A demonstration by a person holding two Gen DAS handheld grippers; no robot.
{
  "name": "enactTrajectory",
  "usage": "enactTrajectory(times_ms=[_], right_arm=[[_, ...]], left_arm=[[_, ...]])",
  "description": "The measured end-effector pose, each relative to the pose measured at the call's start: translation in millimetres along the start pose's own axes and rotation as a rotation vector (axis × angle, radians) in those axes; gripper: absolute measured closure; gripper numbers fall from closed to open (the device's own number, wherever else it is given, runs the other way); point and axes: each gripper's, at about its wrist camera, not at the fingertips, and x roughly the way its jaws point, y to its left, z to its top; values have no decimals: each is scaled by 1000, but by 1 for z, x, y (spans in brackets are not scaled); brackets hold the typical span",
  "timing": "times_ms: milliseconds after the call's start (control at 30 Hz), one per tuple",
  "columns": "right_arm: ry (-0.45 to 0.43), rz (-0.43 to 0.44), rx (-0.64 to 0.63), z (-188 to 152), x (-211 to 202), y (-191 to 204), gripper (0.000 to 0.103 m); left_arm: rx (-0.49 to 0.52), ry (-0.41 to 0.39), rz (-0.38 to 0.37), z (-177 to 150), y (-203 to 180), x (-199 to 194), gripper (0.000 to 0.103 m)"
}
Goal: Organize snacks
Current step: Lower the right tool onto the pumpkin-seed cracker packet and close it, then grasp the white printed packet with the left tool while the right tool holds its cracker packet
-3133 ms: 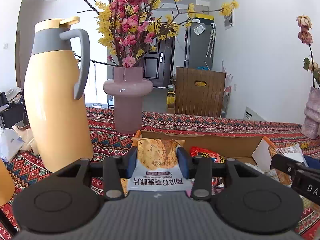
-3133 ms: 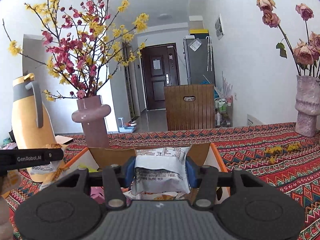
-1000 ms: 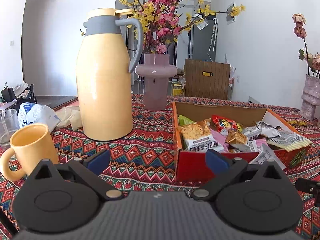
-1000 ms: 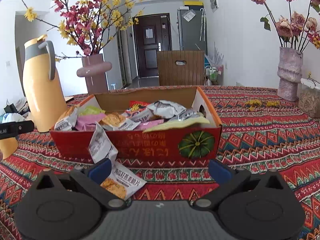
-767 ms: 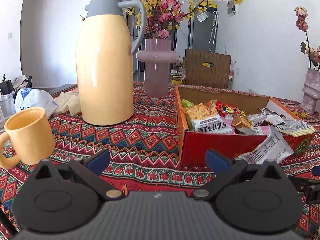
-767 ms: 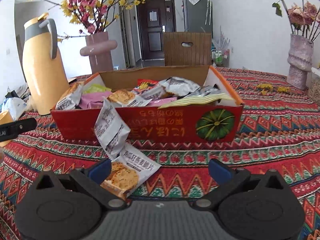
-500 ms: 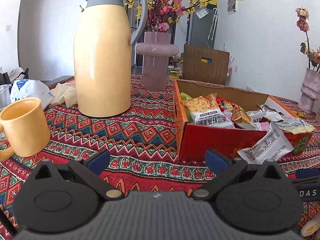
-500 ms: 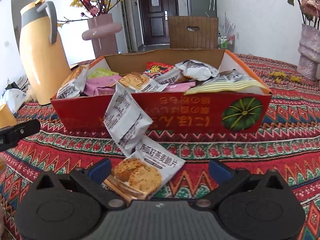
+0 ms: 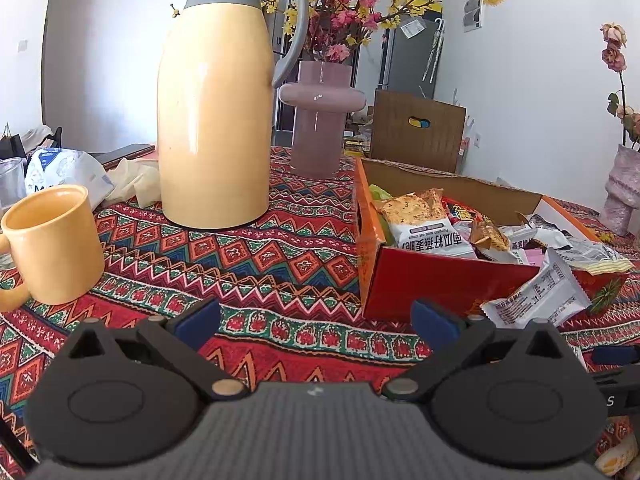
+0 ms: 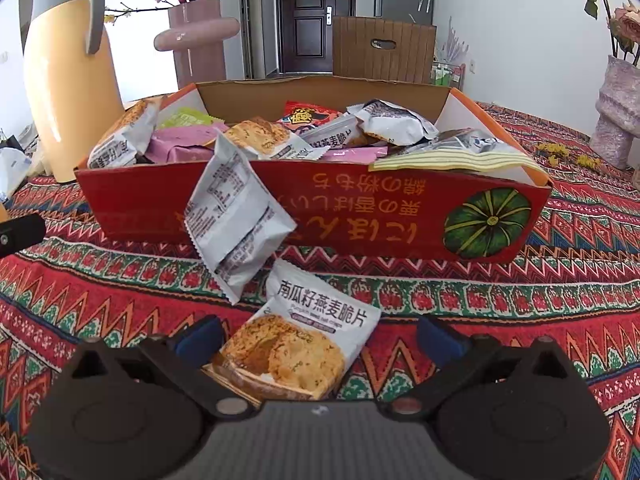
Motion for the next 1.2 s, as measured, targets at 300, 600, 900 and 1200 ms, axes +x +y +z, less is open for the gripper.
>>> enactTrajectory(times_ms=[300, 600, 900, 1200], right_arm=[[-35, 17, -1, -4, -15, -8, 38], [-77, 34, 0, -11, -32, -24, 62], [-150, -29, 104, -15, -44, -74, 62], [-193, -49, 175, -17, -41, -114, 62]], left_arm=[[-1, 13, 16, -1, 0, 3, 0], [-3, 27, 26, -1, 1, 6, 0], [80, 32, 26, -2, -15, 6, 0], [287, -8, -45, -2, -79, -8, 0]])
